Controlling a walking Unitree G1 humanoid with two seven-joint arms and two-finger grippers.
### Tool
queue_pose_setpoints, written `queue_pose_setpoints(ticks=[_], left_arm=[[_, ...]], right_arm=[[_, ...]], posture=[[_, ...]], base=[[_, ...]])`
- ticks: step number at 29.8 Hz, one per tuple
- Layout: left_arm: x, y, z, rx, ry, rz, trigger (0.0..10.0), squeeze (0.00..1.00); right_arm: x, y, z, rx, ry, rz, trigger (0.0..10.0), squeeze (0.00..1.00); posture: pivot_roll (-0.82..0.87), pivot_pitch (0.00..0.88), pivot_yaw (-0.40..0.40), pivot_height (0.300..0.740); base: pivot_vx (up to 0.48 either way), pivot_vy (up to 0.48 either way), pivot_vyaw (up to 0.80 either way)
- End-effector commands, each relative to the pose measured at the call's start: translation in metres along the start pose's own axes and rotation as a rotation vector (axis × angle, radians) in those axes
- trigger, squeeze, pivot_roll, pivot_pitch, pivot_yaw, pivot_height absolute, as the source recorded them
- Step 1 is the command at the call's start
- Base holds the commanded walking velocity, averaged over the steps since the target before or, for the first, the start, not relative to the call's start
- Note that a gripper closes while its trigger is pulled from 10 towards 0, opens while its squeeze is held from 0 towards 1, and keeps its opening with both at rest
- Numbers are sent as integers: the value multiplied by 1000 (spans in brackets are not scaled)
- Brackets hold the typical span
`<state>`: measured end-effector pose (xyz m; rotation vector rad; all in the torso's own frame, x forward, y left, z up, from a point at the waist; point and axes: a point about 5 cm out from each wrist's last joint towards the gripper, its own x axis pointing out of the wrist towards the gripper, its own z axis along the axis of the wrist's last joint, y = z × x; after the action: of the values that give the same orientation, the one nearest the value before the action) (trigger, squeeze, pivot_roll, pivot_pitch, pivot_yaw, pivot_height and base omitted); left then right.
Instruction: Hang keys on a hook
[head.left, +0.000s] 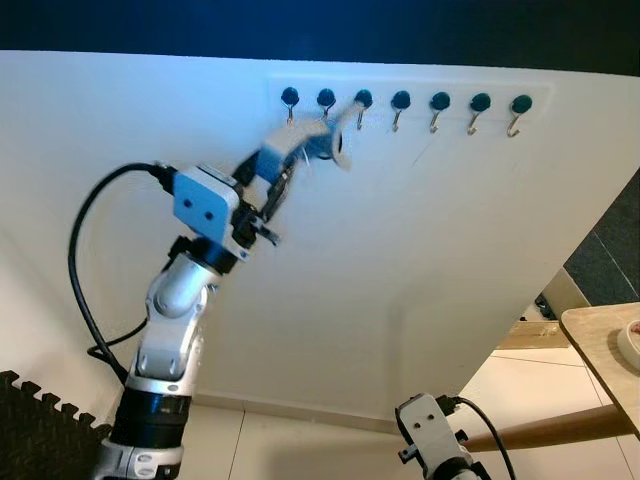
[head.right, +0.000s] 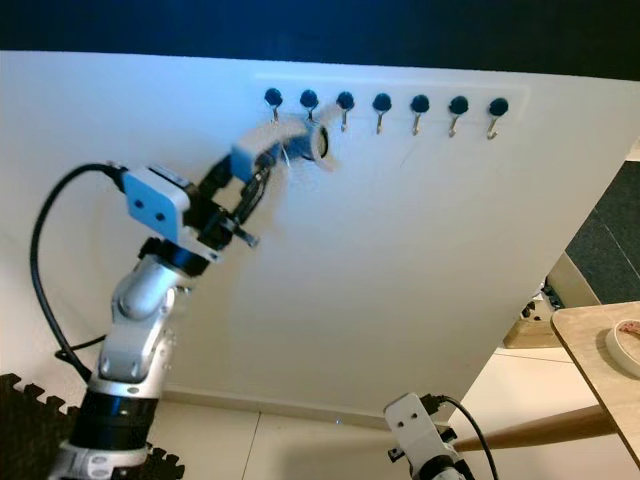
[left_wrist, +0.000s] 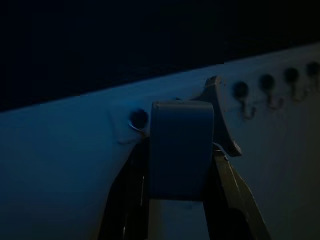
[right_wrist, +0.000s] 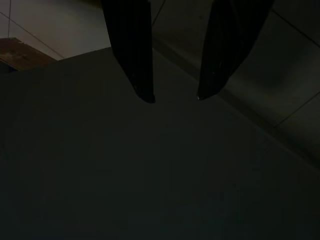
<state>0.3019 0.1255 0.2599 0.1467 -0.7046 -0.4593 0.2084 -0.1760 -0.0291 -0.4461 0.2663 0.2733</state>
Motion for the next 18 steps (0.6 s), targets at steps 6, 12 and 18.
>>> queue_pose_setpoints(ticks=[6,12,18], left_arm=[[9,16,4,-52,-34,87,10000,0],[14,15,5,-50,-41,65,10000,0],[20,15,7,-102,-76,101,10000,0]], right_arm=[[-4,1,-4,-3,5,8,10000,0],[-4,1,-4,-3,0,3,10000,0],[-4,1,-5,-1,-3,-2,10000,0]], posture=[[36,60,20,740],[32,54,26,740],[31,50,29,740]], base=[[0,0,0],[0,0,0],[0,0,0]])
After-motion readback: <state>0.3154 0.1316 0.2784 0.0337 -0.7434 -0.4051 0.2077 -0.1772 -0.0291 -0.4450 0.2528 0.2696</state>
